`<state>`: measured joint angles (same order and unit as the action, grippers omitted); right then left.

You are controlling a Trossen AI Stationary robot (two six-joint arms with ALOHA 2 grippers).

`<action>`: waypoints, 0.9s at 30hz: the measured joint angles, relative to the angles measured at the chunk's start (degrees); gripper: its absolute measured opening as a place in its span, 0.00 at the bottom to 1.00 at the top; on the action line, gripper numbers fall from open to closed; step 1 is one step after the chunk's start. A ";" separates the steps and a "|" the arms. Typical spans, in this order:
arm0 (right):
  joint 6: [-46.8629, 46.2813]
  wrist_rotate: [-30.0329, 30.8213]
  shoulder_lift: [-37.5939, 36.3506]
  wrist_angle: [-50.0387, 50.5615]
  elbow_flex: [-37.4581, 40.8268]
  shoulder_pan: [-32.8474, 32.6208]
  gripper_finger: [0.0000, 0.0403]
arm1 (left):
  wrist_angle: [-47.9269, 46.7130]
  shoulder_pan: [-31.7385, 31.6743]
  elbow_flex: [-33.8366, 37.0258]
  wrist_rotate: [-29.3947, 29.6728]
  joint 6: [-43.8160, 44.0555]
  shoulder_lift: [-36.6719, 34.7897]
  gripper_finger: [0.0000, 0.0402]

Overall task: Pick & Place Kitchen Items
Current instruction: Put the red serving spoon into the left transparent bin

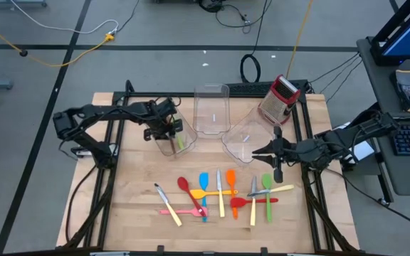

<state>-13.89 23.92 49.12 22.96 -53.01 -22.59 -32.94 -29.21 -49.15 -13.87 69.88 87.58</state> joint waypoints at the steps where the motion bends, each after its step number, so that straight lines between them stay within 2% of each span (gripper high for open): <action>1: 0.00 -0.04 0.02 0.04 0.00 0.00 0.13 | 0.07 -0.02 0.08 -0.91 -0.73 -0.45 0.39; 7: 0.00 -0.13 0.04 0.40 0.00 0.00 0.13 | 0.51 0.00 0.12 0.04 -2.23 -5.34 0.44; 20: -0.76 -0.19 0.04 2.60 0.00 -0.02 0.13 | 6.57 0.34 0.07 5.71 -5.91 -19.38 0.44; 27: -1.92 -0.20 0.04 2.55 0.00 -0.02 0.13 | 9.79 1.56 0.07 6.21 -10.74 -24.85 0.44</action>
<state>-15.81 23.72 49.17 25.51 -53.01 -22.61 -23.15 -27.65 -49.08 -7.67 59.14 62.73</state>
